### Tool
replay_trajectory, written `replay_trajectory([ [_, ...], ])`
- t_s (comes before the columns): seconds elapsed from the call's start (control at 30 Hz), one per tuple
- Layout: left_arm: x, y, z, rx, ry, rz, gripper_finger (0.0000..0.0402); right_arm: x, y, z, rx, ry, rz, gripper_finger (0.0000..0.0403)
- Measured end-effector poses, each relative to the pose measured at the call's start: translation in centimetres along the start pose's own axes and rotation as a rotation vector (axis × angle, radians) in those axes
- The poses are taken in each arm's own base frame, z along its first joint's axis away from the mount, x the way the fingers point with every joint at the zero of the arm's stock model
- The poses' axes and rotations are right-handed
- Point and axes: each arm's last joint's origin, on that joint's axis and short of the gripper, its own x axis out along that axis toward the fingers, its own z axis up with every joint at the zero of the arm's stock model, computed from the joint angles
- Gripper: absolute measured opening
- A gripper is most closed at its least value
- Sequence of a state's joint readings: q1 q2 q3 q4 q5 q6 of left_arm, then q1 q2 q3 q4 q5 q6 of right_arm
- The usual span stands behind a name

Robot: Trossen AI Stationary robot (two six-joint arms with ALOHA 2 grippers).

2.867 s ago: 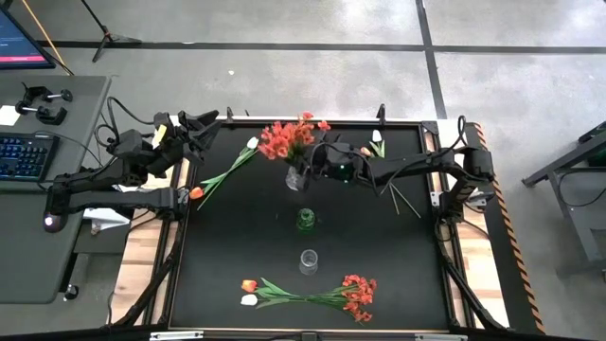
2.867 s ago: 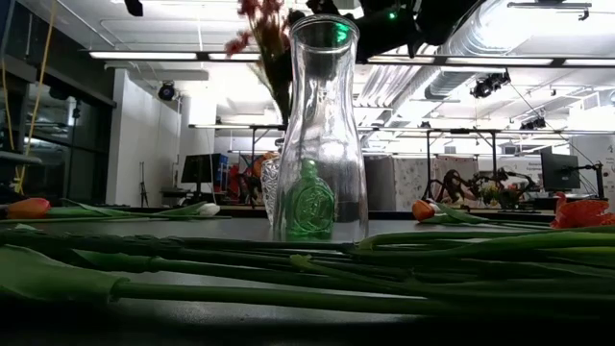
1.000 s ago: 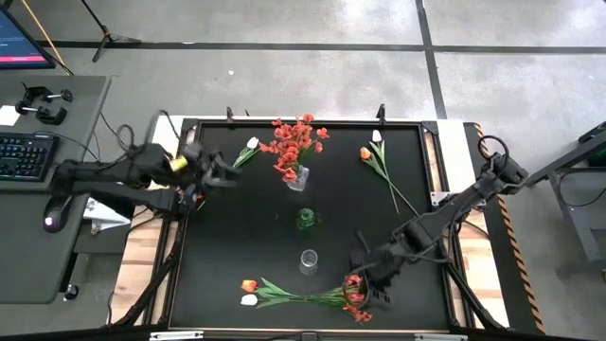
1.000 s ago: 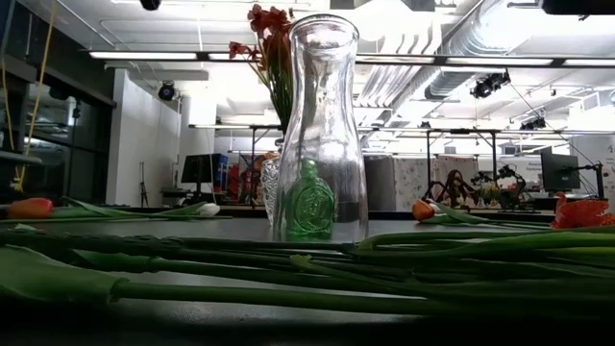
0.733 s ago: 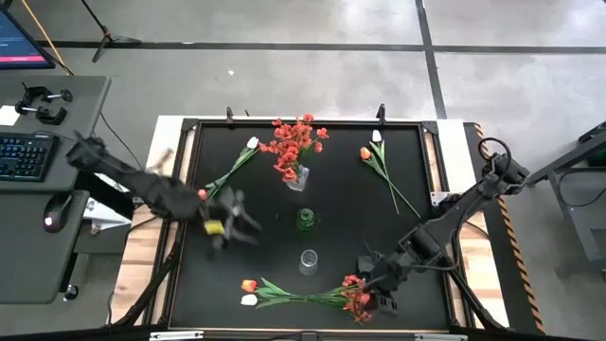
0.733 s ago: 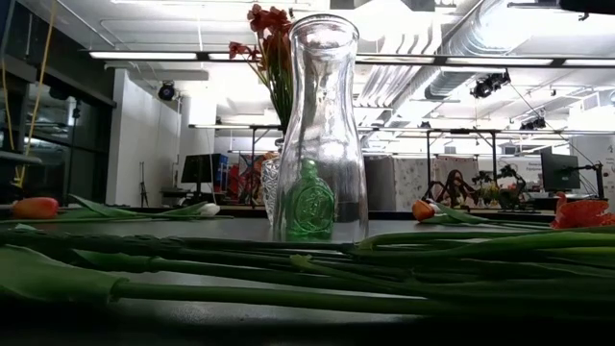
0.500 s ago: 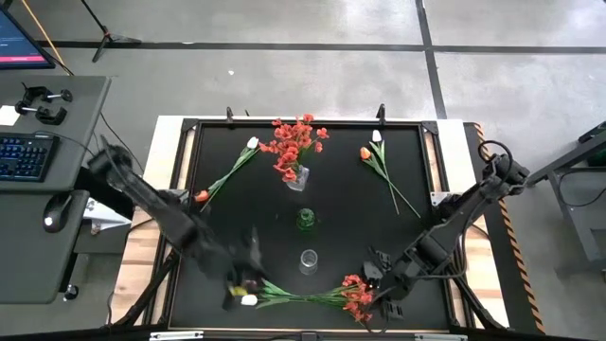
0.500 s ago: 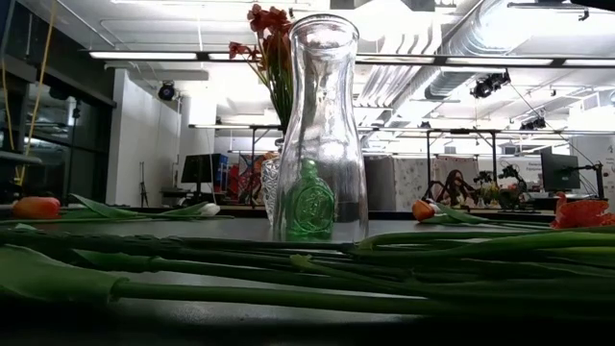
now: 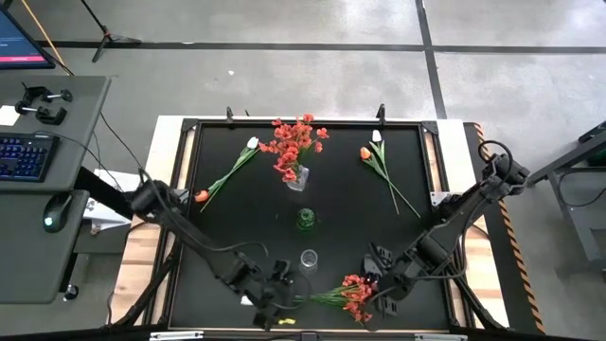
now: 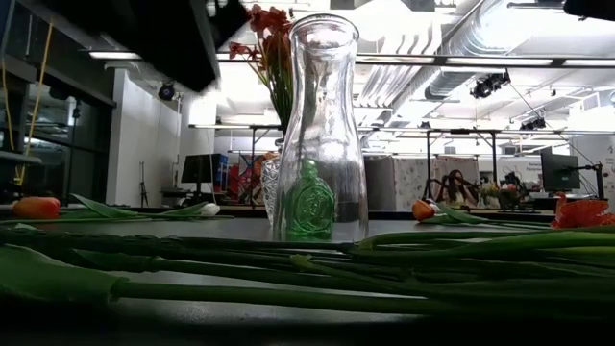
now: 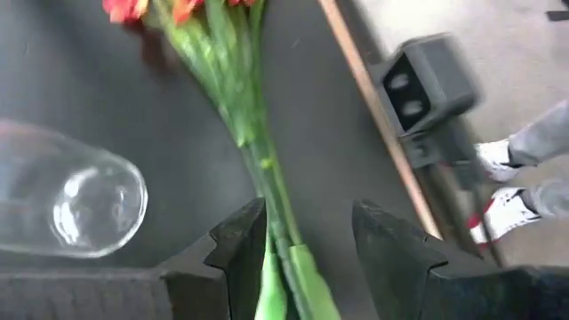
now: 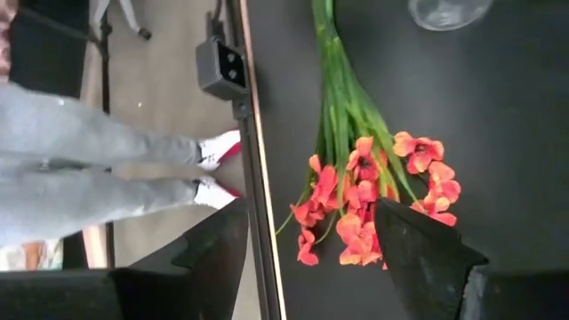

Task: Sort flowers into vase by color
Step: Put the orange flowers into the top transparent flower vase

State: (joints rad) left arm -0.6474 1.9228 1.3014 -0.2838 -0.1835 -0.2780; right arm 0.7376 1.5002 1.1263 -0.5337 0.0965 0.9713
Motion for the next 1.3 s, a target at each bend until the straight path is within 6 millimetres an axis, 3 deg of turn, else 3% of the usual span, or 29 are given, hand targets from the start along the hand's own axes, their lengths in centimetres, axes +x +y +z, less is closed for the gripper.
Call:
replay_trajectory([
  [0.27, 3.1, 1.0, -1.3, -0.048, 0.088, -0.03, 0.0154, 0.0, -0.1, 0.0, 0.06, -0.003, -0.012, 0.0234],
  [0.5, 4.5, 1.0, -2.1, -0.052, 0.113, 0.002, 0.0154, 0.0, -0.1, 0.0, 0.06, -0.002, -0.013, 0.0234],
  [0.67, 4.5, 1.2, -2.1, -0.068, 0.102, 0.034, 0.0138, 0.0, -0.1, -0.1, 0.059, 0.0, -0.018, 0.0234],
  [1.0, 4.7, 2.1, -1.5, -0.096, 0.068, 0.034, 0.0052, 0.0, -0.2, -0.1, 0.059, 0.002, -0.021, 0.0234],
  [1.3, 5.6, 2.2, -2.2, -0.097, 0.103, 0.024, 0.0045, 0.0, -0.2, -0.1, 0.059, 0.003, -0.022, 0.0234],
])
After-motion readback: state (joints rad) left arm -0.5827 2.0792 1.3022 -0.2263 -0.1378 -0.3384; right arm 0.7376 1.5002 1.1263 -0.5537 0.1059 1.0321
